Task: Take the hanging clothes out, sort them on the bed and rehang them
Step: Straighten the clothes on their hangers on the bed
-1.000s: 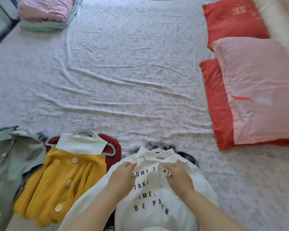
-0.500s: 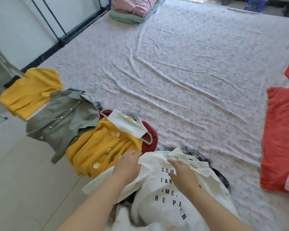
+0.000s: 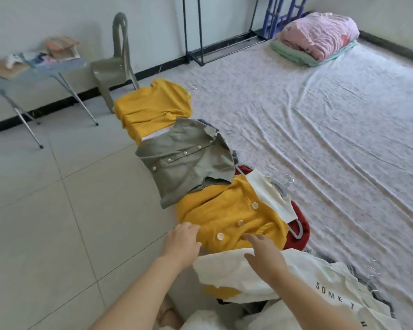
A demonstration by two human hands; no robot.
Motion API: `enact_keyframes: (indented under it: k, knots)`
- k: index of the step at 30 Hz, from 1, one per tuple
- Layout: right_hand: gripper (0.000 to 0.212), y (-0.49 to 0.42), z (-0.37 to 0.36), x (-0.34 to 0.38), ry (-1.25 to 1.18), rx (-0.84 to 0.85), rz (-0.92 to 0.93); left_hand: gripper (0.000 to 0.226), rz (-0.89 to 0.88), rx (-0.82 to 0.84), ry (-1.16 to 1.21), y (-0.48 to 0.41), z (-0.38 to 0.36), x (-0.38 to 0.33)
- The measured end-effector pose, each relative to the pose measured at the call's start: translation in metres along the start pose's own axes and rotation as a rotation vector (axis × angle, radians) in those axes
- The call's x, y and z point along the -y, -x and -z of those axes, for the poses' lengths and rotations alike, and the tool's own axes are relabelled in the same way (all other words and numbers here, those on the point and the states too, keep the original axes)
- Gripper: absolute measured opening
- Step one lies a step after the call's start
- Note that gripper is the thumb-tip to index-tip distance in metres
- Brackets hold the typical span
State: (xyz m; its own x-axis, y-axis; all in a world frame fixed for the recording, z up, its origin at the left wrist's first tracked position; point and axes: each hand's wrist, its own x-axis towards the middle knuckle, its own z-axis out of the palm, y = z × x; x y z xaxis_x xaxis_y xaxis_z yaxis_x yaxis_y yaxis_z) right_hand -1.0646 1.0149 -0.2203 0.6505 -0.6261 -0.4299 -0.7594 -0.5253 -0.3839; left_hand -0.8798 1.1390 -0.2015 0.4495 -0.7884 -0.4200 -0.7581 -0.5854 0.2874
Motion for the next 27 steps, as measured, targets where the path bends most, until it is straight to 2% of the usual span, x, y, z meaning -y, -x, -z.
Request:
enact_keyframes:
  k: [5, 11, 19, 27]
  knots:
    - [0.052, -0.057, -0.022, 0.117, 0.037, 0.044, 0.054, 0.045, 0.086, -0.015, -0.004, -0.006, 0.045, 0.12]
    - [0.052, -0.117, -0.027, 0.207, 0.118, 0.095, 0.129, 0.048, 0.188, -0.02, 0.025, -0.014, 0.083, 0.22]
    - [0.053, -0.223, -0.023, 0.272, 0.069, 0.129, 0.116, 0.051, 0.221, 0.003, 0.021, -0.086, 0.128, 0.292]
    - [0.05, -0.354, 0.018, 0.331, 0.055, 0.166, 0.126, 0.05, 0.248, -0.03, -0.027, -0.196, 0.219, 0.343]
